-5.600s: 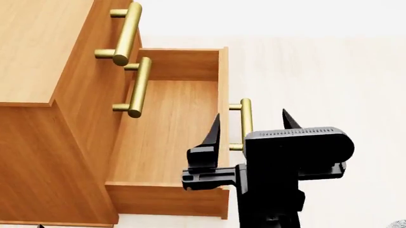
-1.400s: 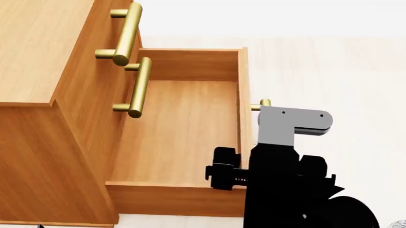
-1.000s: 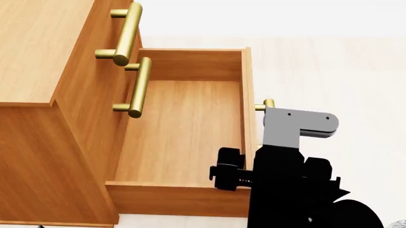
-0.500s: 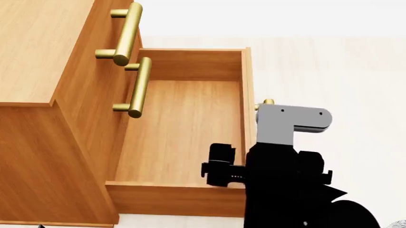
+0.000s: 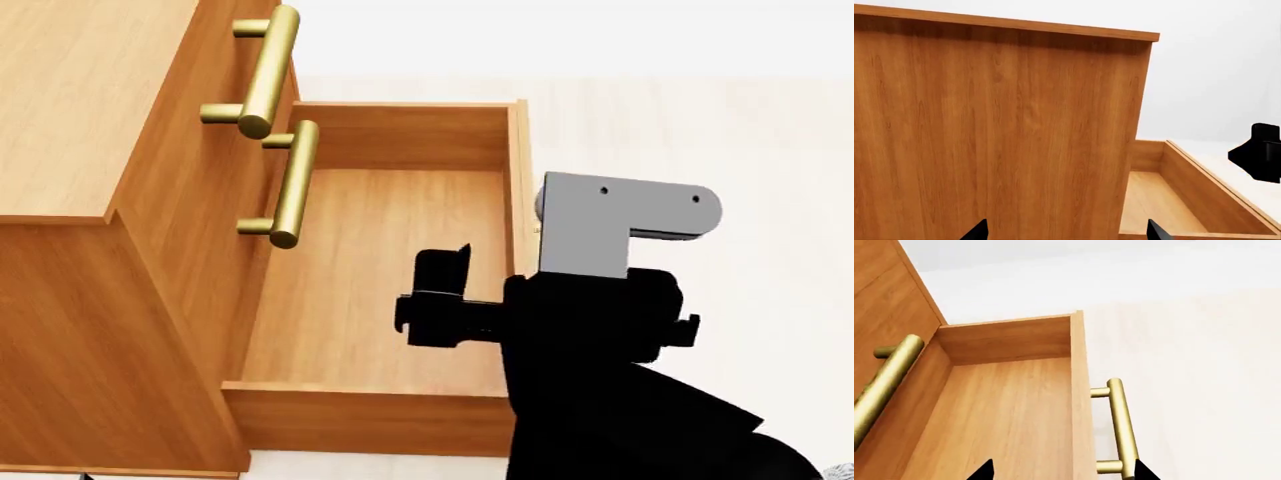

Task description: Put the bowl in the bottom drawer of the cabinet and close it.

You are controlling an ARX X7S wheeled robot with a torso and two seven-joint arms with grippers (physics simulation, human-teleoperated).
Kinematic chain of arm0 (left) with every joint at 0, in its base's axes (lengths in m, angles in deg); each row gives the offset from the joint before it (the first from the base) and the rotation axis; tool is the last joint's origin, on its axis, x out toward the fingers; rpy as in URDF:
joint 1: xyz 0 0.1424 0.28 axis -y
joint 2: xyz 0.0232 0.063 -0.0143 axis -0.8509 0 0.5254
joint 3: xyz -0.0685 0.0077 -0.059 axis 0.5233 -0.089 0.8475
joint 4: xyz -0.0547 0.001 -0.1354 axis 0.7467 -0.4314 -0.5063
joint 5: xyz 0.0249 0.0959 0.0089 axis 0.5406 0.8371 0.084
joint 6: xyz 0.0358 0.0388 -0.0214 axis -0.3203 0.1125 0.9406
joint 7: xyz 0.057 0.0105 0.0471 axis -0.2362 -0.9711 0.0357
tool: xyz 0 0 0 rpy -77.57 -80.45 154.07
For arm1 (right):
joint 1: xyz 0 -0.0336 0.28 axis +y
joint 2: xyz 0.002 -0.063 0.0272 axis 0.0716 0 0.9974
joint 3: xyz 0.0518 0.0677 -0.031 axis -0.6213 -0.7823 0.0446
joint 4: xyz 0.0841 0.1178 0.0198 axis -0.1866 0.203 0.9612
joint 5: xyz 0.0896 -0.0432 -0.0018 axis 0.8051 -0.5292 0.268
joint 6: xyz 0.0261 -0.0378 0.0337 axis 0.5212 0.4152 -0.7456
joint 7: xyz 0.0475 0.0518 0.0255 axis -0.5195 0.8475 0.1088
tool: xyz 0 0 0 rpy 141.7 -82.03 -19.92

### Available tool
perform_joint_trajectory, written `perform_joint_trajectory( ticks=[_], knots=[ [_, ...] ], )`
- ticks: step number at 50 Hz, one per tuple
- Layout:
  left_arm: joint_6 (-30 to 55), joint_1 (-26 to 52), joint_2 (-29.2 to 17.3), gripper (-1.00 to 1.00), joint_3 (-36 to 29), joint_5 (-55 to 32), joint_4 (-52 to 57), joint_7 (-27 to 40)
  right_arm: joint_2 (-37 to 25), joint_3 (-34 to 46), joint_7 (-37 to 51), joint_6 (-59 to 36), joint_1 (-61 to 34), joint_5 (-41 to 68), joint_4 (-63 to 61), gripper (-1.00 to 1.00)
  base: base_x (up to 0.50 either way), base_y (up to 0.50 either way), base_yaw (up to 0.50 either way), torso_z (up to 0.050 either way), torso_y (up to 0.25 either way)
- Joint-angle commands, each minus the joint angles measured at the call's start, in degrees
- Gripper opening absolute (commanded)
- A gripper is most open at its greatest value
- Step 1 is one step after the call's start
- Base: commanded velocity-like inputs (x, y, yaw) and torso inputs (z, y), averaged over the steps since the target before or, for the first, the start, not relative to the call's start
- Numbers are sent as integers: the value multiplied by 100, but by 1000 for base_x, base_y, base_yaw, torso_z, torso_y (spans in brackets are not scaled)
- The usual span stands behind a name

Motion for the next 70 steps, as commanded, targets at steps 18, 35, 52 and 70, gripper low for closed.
perform_joint_trajectory(
  ticks=[18,35,52,70],
  knots=[
    [-18,-8,-54,100,2,-20,19,58,-1202,-1023,187,483,1201,584,-2863,100,0,0,0,0,0],
    [-39,-4,-75,100,-47,7,23,69,-1838,-2803,-244,1275,3402,1161,-3958,100,0,0,0,0,0],
    [-36,-15,-103,100,-71,19,66,107,-1596,-4066,-1040,2041,5383,686,-4249,100,0,0,0,0,0],
    [-59,-12,-129,100,-66,-15,58,136,-943,-4281,-1850,2751,6348,-214,-3952,100,0,0,0,0,0]
  ],
)
